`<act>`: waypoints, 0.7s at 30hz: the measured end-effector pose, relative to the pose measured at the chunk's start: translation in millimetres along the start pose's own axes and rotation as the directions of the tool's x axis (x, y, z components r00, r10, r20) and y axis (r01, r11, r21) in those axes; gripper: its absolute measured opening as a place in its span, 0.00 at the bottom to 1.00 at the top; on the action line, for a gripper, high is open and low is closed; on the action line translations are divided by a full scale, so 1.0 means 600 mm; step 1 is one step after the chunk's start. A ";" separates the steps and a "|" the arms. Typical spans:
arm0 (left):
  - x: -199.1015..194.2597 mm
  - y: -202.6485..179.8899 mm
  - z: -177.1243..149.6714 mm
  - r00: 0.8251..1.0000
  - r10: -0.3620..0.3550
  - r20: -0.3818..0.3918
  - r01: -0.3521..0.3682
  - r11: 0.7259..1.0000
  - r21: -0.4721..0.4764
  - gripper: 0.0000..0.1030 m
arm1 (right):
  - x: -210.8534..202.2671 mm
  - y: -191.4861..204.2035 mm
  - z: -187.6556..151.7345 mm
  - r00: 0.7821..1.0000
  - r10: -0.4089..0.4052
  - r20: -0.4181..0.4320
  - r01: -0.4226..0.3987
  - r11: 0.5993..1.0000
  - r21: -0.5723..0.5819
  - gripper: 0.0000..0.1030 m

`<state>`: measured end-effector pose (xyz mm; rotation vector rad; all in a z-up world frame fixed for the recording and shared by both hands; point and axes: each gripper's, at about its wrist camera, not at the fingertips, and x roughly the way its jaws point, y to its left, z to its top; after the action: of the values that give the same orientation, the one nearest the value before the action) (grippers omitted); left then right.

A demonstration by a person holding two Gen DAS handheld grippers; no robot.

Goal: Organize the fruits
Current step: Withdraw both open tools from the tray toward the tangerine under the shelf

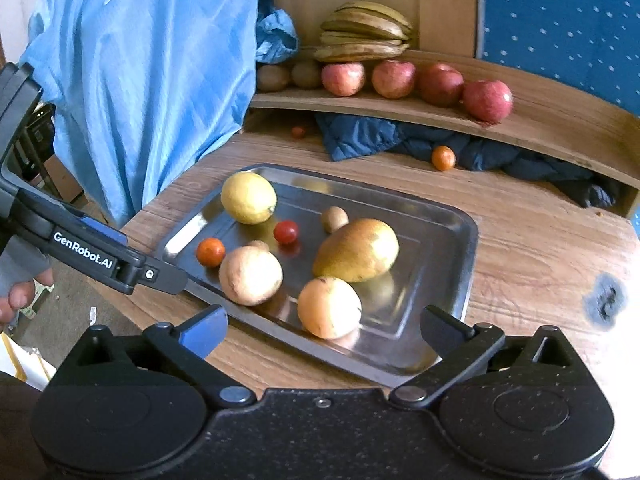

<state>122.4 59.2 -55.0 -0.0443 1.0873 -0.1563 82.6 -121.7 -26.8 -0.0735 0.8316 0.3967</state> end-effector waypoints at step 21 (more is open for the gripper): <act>0.046 -0.043 0.140 1.000 -0.017 0.023 0.014 0.990 0.138 0.99 | 0.044 -0.097 0.048 0.997 -0.081 0.015 0.078 0.985 0.153 0.99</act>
<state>206.3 26.5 -37.3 0.0691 1.0503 -0.2435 140.3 -160.8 -31.7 0.0396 0.8332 0.2570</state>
